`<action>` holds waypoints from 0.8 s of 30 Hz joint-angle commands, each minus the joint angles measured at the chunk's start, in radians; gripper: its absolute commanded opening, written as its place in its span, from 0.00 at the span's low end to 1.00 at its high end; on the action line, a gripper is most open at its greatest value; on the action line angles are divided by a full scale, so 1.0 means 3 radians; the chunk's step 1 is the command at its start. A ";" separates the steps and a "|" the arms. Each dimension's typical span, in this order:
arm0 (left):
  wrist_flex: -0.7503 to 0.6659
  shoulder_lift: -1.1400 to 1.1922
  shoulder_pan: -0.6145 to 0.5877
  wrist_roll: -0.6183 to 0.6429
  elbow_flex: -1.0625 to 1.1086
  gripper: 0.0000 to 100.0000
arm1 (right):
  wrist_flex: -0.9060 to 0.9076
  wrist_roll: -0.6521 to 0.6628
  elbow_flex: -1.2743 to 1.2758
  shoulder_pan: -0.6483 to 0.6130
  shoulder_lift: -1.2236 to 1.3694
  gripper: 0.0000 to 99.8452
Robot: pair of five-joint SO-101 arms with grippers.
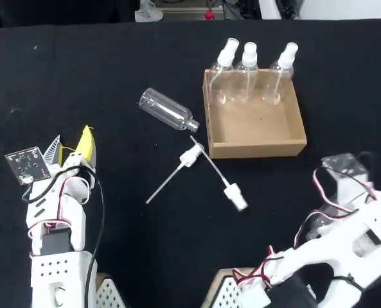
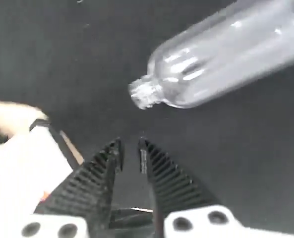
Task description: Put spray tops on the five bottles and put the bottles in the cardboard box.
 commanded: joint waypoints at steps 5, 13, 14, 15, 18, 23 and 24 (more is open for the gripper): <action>0.0010 -0.0010 0.0033 -0.0020 0.0069 0.22 | -0.0752 0.0143 0.0499 -0.0031 -0.0115 0.04; 0.0010 -0.0010 0.0033 -0.0020 0.0069 0.22 | -0.0962 0.0138 0.0816 -0.0450 -0.0130 0.04; 0.0010 -0.0010 0.0033 -0.0020 0.0069 0.22 | -0.0962 0.0138 0.0846 -0.0532 -0.0130 0.04; 0.0010 -0.0010 0.0033 -0.0020 0.0069 0.22 | -0.0962 0.0138 0.0877 -0.0614 -0.0130 0.04; 0.0010 -0.0010 0.0033 -0.0020 0.0069 0.22 | -0.0962 0.0128 0.0918 -0.0844 -0.0130 0.04; 0.0010 -0.0010 0.0033 -0.0020 0.0069 0.22 | -0.1314 -0.0378 0.0913 -0.1069 -0.0136 0.04; 0.0010 -0.0010 0.0033 -0.0020 0.0069 0.22 | -0.1509 -0.0471 0.0933 -0.1089 -0.0136 0.04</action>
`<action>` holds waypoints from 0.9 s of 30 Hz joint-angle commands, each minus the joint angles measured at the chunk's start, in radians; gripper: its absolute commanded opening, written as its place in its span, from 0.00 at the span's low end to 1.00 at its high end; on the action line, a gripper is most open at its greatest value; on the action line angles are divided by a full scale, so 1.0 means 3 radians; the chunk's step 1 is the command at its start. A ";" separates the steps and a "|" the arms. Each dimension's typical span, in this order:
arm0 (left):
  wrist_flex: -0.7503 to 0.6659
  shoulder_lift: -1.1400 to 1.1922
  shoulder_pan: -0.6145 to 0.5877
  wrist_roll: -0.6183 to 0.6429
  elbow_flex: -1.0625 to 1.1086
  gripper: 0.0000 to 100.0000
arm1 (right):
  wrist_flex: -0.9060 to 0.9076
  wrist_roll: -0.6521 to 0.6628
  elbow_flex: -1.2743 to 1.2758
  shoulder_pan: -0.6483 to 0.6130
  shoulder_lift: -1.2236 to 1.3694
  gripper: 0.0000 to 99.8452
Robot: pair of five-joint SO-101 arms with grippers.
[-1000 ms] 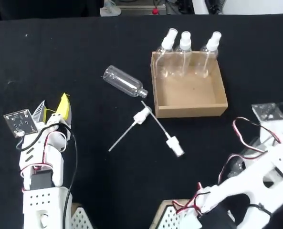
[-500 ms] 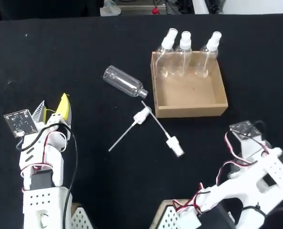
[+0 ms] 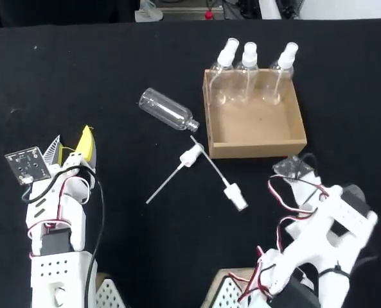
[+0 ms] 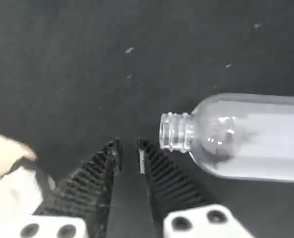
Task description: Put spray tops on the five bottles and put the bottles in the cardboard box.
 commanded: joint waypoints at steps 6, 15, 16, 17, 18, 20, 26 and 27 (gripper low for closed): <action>0.0010 -0.0010 0.0033 -0.0020 0.0069 0.22 | -0.1325 -0.0588 0.0176 -0.0159 -0.0130 0.04; 0.0010 -0.0010 0.0033 -0.0020 0.0069 0.22 | -0.1212 -0.0624 0.0095 -0.0491 -0.0130 0.04; 0.0010 -0.0010 0.0033 -0.0020 0.0069 0.22 | -0.1135 -0.0624 0.0038 -0.0491 -0.0130 0.04; 0.0010 -0.0010 0.0033 -0.0020 0.0069 0.22 | -0.0997 -0.0624 -0.0049 -0.0491 -0.0130 0.04; 0.0010 -0.0010 0.0033 -0.0020 0.0069 0.22 | -0.0783 -0.0624 -0.0156 -0.0491 -0.0130 0.04; 0.0010 -0.0010 0.0033 -0.0020 0.0069 0.22 | -0.0205 -0.0619 -0.0473 -0.0491 -0.0130 0.04; 0.0010 -0.0010 0.0033 -0.0020 0.0069 0.22 | 0.0823 -0.0598 -0.1404 -0.0481 -0.0120 0.04; 0.0010 -0.0010 0.0033 -0.0020 0.0069 0.22 | 0.0829 -0.0552 -0.1476 -0.0471 -0.0115 0.04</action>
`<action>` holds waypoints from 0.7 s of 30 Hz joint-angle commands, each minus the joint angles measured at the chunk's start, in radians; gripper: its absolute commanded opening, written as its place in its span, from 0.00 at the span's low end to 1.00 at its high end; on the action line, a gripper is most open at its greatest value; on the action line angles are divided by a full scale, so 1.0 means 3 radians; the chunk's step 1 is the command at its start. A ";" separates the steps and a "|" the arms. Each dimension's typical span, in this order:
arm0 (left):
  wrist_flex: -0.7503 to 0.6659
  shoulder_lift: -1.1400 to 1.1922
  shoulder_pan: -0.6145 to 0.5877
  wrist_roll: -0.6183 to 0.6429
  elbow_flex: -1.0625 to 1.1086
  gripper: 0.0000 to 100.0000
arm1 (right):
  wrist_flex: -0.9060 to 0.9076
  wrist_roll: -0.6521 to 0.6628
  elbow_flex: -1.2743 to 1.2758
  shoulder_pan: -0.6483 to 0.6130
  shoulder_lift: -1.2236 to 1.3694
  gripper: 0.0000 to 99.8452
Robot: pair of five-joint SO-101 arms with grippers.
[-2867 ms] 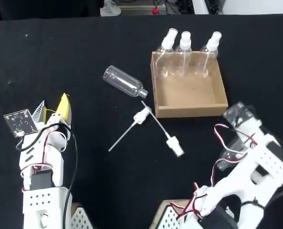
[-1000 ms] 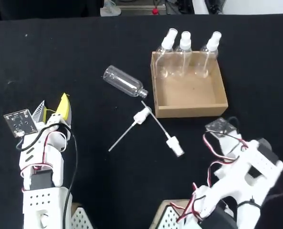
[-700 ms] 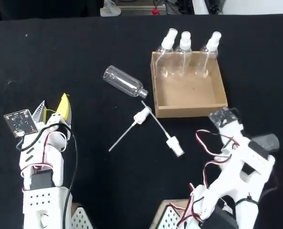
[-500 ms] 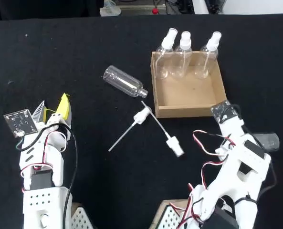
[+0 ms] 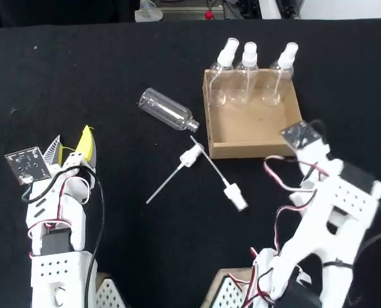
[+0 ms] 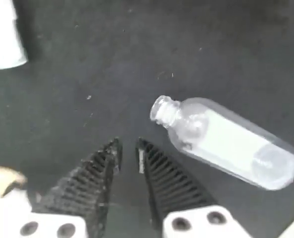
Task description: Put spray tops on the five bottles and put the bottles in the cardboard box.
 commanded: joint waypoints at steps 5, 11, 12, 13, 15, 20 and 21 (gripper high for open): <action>0.0010 -0.0010 0.0028 -0.0020 0.0069 0.22 | 0.0312 0.0629 -0.0463 0.0174 -0.0110 0.17; 0.0010 -0.0010 0.0033 -0.0020 0.0069 0.22 | 0.0419 0.2061 -0.0458 0.0650 -0.0110 0.30; 0.0010 -0.0010 0.0033 -0.0020 0.0069 0.22 | 0.0435 0.2353 -0.0458 0.0736 -0.0105 0.30; 0.0010 -0.0010 0.0033 -0.0020 0.0069 0.22 | 0.0440 0.2619 -0.0453 0.0823 -0.0105 0.29; 0.0010 -0.0010 0.0033 -0.0020 0.0069 0.22 | 0.0430 0.3028 -0.0417 0.0972 -0.0110 0.29; 0.0010 -0.0010 0.0033 -0.0020 0.0069 0.22 | 0.0164 0.3396 -0.0248 0.1074 -0.0110 0.30; 0.0010 -0.0010 0.0033 -0.0020 0.0069 0.22 | 0.0031 0.3396 -0.0182 0.1069 -0.0110 0.30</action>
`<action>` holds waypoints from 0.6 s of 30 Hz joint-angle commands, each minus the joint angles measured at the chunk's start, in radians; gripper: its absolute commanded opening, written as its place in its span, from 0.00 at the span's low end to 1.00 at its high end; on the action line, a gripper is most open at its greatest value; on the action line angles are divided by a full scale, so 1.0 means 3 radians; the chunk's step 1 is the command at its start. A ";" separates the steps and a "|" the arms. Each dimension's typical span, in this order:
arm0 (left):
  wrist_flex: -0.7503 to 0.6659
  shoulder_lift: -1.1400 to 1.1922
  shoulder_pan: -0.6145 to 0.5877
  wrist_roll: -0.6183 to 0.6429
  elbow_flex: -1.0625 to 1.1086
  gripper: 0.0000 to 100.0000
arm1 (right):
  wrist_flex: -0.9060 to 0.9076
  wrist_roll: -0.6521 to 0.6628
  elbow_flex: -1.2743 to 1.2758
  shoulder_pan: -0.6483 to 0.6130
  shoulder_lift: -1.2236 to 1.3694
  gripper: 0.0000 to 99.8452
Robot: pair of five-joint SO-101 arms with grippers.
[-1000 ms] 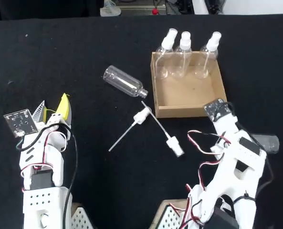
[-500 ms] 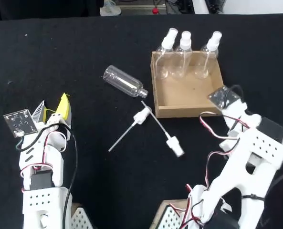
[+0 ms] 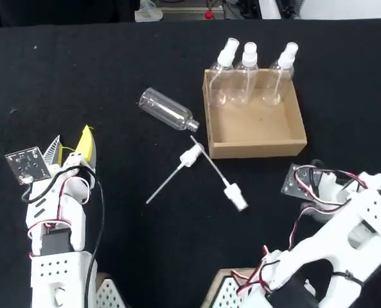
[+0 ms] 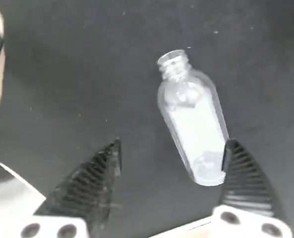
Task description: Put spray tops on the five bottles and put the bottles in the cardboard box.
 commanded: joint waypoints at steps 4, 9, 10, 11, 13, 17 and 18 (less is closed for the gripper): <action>0.0010 -0.0010 0.0033 -0.0020 0.0069 0.22 | -0.0808 0.0102 0.0401 0.0082 -0.0110 0.30; 0.0010 -0.0005 0.0033 -0.0020 0.0069 0.22 | -0.1458 0.0102 0.0811 0.0087 -0.0110 0.29; 0.0010 -0.0005 0.0033 -0.0020 0.0069 0.22 | -0.1545 0.0102 0.0862 0.0097 -0.0110 0.29; 0.0010 -0.0005 0.0033 -0.0020 0.0069 0.22 | -0.1601 0.0102 0.0898 0.0097 -0.0100 0.29; 0.0010 0.0000 0.0033 -0.0020 0.0069 0.22 | -0.1652 0.0082 0.0944 0.0102 -0.0090 0.29; 0.0010 0.0005 0.0033 -0.0020 0.0069 0.22 | -0.1662 -0.0031 0.0944 0.0082 -0.0084 0.29; 0.0010 0.0005 0.0033 -0.0020 0.0069 0.22 | -0.1662 -0.0031 0.0944 0.0082 -0.0084 0.29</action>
